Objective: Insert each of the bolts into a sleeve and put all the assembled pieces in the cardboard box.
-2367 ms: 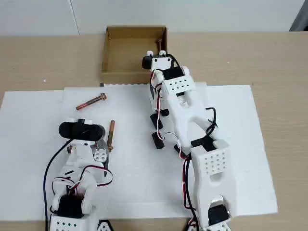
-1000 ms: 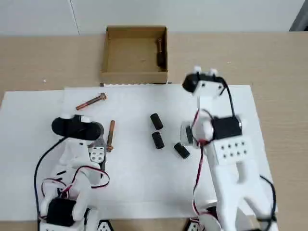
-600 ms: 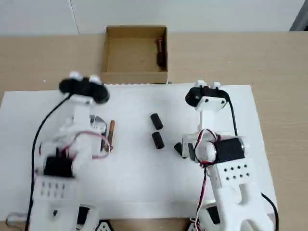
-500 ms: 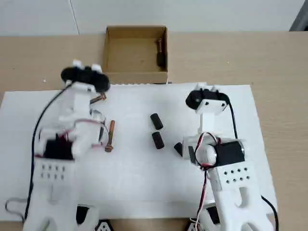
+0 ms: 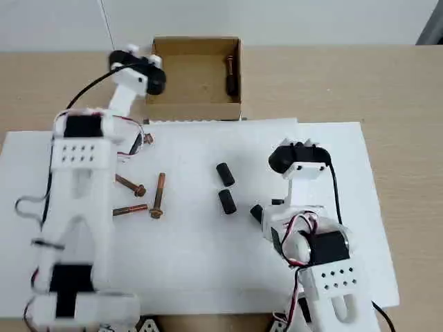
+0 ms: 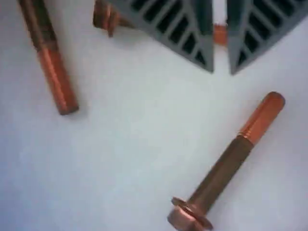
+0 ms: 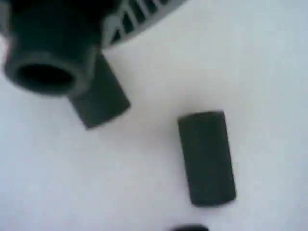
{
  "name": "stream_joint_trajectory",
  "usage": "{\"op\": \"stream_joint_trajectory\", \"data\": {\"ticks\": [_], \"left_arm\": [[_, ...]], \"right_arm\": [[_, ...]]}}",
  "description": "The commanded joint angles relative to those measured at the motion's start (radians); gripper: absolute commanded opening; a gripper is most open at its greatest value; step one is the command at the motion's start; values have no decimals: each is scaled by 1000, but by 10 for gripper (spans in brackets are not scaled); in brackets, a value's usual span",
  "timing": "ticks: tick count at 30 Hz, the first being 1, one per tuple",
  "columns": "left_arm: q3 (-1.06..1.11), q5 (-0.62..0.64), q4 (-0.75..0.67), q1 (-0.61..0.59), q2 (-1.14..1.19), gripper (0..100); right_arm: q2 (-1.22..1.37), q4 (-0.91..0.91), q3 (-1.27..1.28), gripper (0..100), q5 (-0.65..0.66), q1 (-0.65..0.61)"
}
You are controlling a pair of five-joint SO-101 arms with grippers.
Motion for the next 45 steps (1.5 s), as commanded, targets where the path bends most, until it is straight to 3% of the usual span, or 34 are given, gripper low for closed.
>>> {"op": "stream_joint_trajectory", "data": {"ticks": [1,10,19,45], "left_arm": [[-176,-112,92,3,140,11],[-631,-293,345,-11,537,11],[-1013,-334,397,-43,821,94],[-1040,-365,373,-23,974,98]], "right_arm": [[-25,-51,9,3,-5,10],[-28,-54,23,3,41,10],[-25,-54,23,3,41,10],[-25,-51,23,3,41,10]]}}
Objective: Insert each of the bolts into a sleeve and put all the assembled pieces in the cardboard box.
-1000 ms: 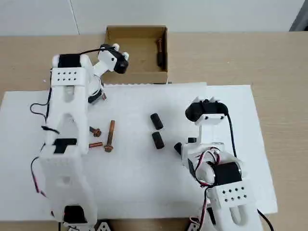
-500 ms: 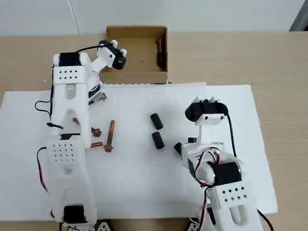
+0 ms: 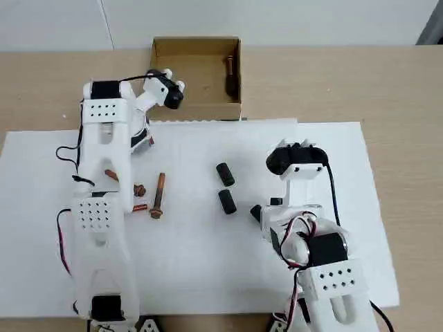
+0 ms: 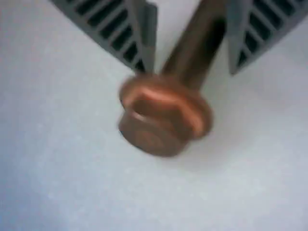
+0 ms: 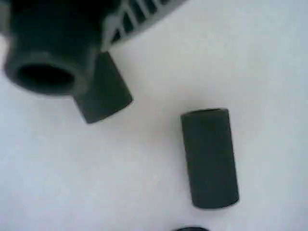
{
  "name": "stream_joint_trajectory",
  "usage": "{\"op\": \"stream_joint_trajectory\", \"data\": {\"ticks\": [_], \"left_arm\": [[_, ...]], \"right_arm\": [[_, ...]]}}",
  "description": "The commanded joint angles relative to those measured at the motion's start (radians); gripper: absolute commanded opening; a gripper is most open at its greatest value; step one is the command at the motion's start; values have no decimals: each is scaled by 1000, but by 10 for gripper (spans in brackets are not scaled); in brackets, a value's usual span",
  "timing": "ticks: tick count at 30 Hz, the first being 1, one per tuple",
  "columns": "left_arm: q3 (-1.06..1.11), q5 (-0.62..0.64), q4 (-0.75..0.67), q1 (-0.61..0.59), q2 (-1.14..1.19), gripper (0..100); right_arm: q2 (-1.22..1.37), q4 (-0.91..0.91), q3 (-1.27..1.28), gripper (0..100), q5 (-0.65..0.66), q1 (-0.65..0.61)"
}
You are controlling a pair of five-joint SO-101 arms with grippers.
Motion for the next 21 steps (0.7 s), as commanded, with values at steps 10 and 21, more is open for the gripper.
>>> {"op": "stream_joint_trajectory", "data": {"ticks": [10,21], "left_arm": [[-38,-5,-32,18,20,2],[-85,35,18,74,-100,5]], "right_arm": [[-21,-16,-8,3,11,10],[-30,15,-69,3,9,10]]}}
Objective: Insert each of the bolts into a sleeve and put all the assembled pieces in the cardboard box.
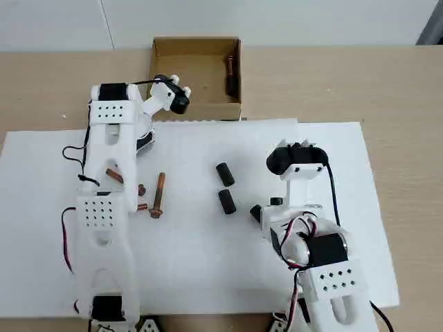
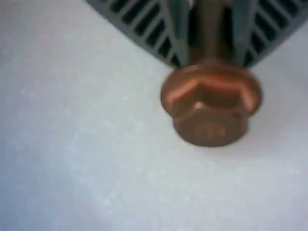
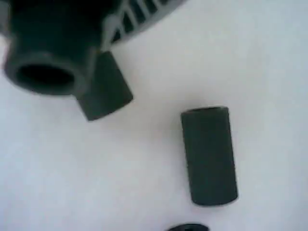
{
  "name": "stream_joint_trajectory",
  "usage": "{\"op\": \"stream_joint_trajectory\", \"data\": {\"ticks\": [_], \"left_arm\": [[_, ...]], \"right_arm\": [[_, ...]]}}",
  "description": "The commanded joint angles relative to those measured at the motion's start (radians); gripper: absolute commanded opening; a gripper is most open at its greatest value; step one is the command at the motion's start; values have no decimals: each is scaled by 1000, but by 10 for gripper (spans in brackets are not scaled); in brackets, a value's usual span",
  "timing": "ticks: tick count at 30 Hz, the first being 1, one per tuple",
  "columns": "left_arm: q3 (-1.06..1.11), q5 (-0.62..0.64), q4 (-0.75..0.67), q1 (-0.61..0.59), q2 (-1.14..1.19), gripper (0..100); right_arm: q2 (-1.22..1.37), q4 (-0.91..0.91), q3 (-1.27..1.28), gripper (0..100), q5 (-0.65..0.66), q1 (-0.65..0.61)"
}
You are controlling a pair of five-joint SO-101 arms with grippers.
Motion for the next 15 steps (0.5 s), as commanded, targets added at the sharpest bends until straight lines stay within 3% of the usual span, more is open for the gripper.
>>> {"op": "stream_joint_trajectory", "data": {"ticks": [1,9,15], "left_arm": [[-62,43,12,52,-160,5],[4,195,11,222,-485,5],[65,342,12,315,-658,5]], "right_arm": [[-24,30,-94,3,9,8],[-28,165,-267,3,17,4],[-197,236,-282,3,161,10]]}}
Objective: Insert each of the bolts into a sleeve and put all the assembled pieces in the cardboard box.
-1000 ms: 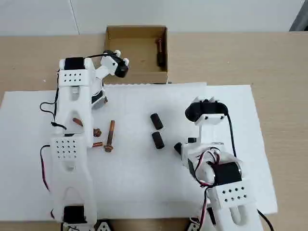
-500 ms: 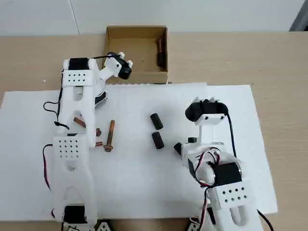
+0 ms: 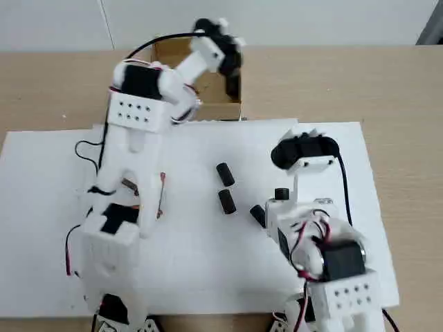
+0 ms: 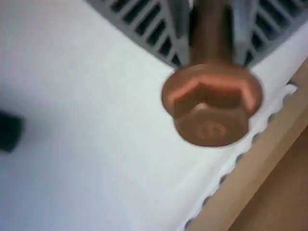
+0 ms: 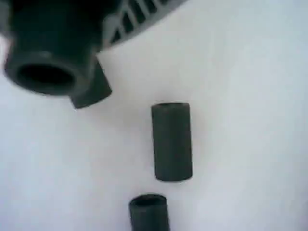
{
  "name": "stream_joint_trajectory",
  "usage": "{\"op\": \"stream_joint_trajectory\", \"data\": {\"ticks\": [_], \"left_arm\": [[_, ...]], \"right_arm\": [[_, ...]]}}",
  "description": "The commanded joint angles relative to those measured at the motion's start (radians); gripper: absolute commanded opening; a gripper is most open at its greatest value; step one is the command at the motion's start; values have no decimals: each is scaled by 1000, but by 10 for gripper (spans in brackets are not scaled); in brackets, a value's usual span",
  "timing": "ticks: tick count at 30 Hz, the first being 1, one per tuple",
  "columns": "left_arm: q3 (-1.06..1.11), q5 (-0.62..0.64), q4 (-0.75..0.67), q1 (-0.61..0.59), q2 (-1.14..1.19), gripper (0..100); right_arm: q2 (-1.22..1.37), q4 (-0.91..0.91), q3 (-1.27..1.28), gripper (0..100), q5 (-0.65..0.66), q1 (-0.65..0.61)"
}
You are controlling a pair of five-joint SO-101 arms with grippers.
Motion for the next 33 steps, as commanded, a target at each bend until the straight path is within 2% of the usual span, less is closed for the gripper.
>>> {"op": "stream_joint_trajectory", "data": {"ticks": [1,9,17,25,33], "left_arm": [[4,114,14,26,-164,5],[91,302,14,49,-344,5],[493,315,5,198,-733,5],[917,520,-175,199,-1097,5],[1429,657,-411,189,-1508,5]], "right_arm": [[-127,30,-57,3,89,8],[-317,102,-6,3,120,10],[-456,97,114,3,121,5],[-633,79,261,3,121,2],[-624,-61,310,3,121,1]]}}
